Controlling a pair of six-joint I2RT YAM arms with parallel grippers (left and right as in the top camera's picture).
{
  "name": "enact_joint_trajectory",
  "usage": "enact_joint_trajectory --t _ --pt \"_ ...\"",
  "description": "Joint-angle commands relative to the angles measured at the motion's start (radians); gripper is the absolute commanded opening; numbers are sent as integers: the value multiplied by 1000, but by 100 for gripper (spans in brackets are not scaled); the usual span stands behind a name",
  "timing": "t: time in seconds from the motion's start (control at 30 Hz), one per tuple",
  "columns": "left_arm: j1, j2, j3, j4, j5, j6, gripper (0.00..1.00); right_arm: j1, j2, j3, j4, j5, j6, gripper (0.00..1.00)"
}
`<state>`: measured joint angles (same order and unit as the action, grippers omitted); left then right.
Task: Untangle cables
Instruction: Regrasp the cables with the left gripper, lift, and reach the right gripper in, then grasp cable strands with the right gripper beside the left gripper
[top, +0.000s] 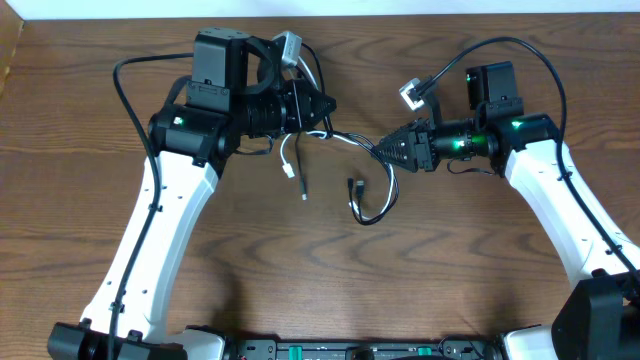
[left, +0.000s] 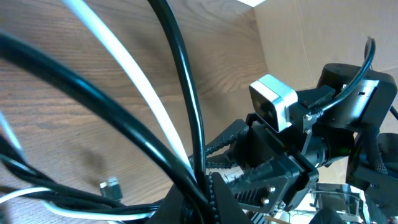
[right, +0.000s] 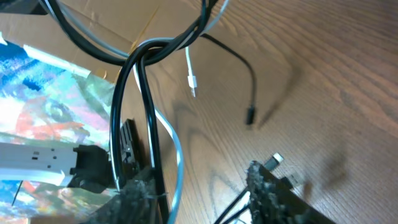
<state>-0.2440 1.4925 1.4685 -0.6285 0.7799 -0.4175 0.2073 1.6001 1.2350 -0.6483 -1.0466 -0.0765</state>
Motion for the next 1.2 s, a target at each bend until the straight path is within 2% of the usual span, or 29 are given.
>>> enact_joint_trajectory --t 0.0,0.03,0.07,0.17,0.27,0.37,0.5,0.67,0.87,1.07,1.17 --pt "12 2 8 -3 14 17 8 4 -1 13 11 -37 -19 57" --pt "12 2 8 -9 -2 17 8 2 -1 13 20 -37 -18 65" --pt "12 2 8 -18 -19 17 7 -2 -1 13 32 -36 -18 69" --pt "12 2 8 -54 -53 19 7 -32 -1 13 86 -4 55 76" --pt "12 2 8 -83 -55 40 8 -80 -1 13 149 5 147 77" --pt "12 2 8 -97 -55 40 7 -104 -1 13 194 -98 164 74" --pt "12 2 8 -97 -56 40 7 -83 -1 13 166 -219 67 71" --pt "12 2 8 -97 -56 40 8 -20 -1 13 -37 -91 -109 69" --pt "13 2 8 -97 -55 39 8 36 -1 13 -157 -29 -193 52" --pt "13 2 8 -97 -55 39 7 58 -1 12 -208 69 -194 23" --pt "14 2 8 -97 -55 39 7 69 -1 11 -252 147 -194 18"
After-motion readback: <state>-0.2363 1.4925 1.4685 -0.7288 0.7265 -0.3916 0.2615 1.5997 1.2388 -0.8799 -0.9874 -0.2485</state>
